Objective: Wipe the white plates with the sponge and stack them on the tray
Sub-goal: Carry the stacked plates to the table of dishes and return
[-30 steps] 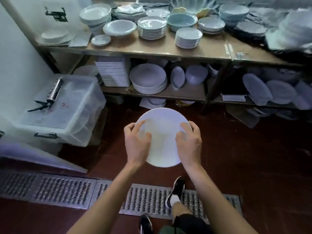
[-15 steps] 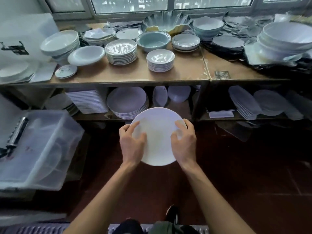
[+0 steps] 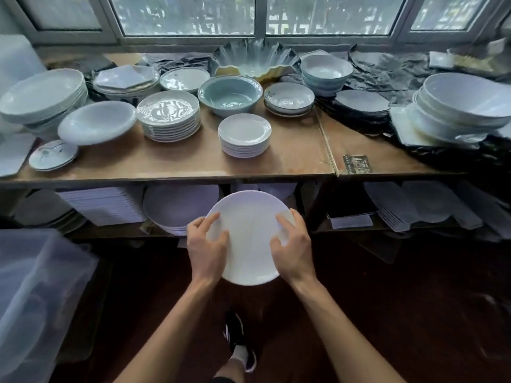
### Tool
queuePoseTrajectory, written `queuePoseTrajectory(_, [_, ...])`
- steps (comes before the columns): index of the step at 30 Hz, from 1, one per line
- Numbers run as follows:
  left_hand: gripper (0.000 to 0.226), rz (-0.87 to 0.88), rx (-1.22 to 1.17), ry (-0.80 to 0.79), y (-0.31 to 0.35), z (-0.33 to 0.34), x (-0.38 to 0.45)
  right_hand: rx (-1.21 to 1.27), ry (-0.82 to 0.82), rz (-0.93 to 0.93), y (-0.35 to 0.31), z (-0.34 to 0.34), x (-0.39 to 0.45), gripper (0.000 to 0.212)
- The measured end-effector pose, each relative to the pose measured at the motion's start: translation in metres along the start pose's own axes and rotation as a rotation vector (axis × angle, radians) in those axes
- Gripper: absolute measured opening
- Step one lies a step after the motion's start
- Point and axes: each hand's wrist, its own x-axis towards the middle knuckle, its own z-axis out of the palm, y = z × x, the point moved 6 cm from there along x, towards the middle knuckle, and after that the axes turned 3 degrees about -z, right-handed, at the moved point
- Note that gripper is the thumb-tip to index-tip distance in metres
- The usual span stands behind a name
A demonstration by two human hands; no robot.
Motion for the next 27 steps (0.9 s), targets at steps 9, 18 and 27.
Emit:
queuePoseTrajectory(9, [0.043,0.005,-0.036,-0.060,0.047,0.048,0.149,-0.083,-0.010,0.000,-0.033,0.023,0.150,0.055])
queuePoseTrajectory(18, [0.052,-0.044,-0.034,-0.050,0.072,0.093,0.251,-0.032,0.017,0.001,-0.030,0.044,0.269,0.053])
queuePoseTrajectory(27, [0.044,-0.077,0.142,-0.009,0.081,0.164,0.330,0.007,-0.054,0.068,0.020,0.067,0.378,0.051])
